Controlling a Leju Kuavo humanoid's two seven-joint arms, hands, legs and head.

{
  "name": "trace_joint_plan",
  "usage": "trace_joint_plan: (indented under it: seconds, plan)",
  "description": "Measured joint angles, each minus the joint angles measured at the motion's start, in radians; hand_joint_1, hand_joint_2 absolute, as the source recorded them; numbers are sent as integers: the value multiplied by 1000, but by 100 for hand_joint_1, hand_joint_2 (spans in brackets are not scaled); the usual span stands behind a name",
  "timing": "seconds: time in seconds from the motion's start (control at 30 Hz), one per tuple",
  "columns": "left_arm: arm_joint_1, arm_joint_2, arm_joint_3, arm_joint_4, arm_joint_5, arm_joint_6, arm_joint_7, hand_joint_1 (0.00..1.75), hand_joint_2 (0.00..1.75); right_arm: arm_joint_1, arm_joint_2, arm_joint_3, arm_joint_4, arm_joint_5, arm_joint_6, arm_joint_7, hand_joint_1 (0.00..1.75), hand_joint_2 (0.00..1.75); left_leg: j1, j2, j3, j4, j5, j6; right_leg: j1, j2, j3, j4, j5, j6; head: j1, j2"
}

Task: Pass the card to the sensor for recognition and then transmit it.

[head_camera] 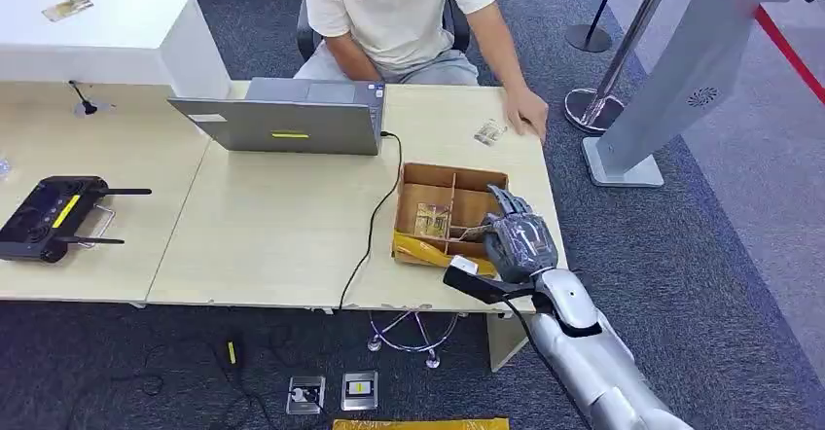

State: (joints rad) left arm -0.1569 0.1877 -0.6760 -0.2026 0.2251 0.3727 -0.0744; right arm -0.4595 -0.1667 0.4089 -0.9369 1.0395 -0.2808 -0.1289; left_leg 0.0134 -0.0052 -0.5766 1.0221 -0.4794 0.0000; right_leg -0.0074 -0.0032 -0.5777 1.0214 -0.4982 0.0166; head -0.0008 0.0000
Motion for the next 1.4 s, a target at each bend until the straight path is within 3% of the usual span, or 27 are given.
trace_joint_plan:
  seconds: [0.2,0.83,1.4]
  plan:
    - [0,-3,-3,0,0,1,3,0,0,-5,5,0,17,0,-17,0,175,175,0,0,0,0,0,0,0,0,0,0,0,0,0,0]
    - [0,-5,-6,0,10,16,3,0,0,-89,5,-31,42,-36,-145,3,175,175,0,1,0,0,0,0,0,0,0,0,0,0,0,0]
    - [-17,-11,-24,0,-18,18,3,0,0,-193,2,-112,58,-29,-156,-11,175,175,0,1,0,0,0,0,0,1,0,0,0,0,0,0]
